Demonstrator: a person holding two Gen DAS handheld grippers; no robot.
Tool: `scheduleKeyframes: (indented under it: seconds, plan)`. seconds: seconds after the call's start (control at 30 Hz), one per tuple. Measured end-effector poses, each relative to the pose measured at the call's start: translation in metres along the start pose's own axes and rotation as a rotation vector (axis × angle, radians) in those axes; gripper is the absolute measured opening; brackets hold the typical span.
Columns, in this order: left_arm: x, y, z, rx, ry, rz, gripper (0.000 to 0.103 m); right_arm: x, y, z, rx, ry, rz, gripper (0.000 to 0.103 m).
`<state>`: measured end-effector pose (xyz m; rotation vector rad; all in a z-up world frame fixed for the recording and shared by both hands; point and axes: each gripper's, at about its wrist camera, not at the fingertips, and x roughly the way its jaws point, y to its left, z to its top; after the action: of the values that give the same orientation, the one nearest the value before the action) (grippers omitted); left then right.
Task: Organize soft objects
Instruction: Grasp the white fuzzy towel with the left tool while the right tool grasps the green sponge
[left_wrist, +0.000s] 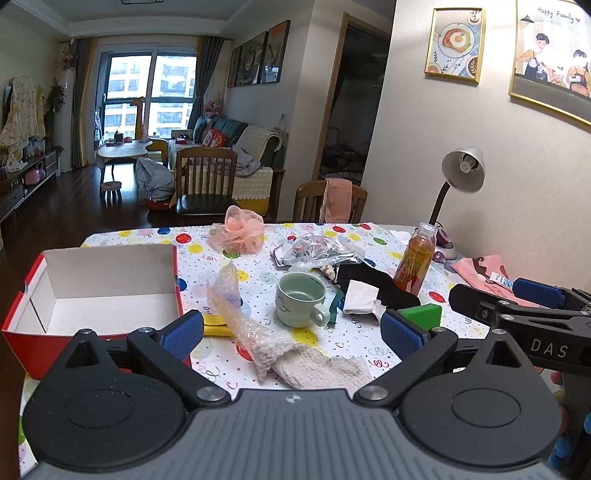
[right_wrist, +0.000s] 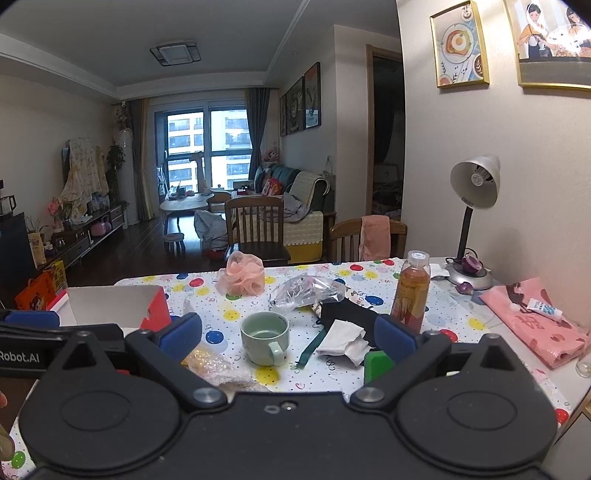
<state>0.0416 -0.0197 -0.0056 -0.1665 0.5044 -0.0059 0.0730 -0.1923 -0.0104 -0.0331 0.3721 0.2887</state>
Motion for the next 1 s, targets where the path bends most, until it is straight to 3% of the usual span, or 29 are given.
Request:
scheduleKeyframes:
  seconds: [0.47, 0.73, 1.0]
  plan:
    - [0.057, -0.026, -0.001, -0.004, 0.126, 0.023, 0.103, 0.048, -0.061, -0.01, 0.039, 0.102, 0.062, 0.099]
    - [0.107, -0.031, -0.006, -0.065, 0.245, 0.027, 0.103, 0.082, -0.102, -0.019, 0.04, 0.173, 0.047, 0.098]
    - [0.164, -0.042, -0.016, -0.114, 0.367, 0.05, 0.103, 0.129, -0.142, -0.025, 0.01, 0.228, -0.025, 0.099]
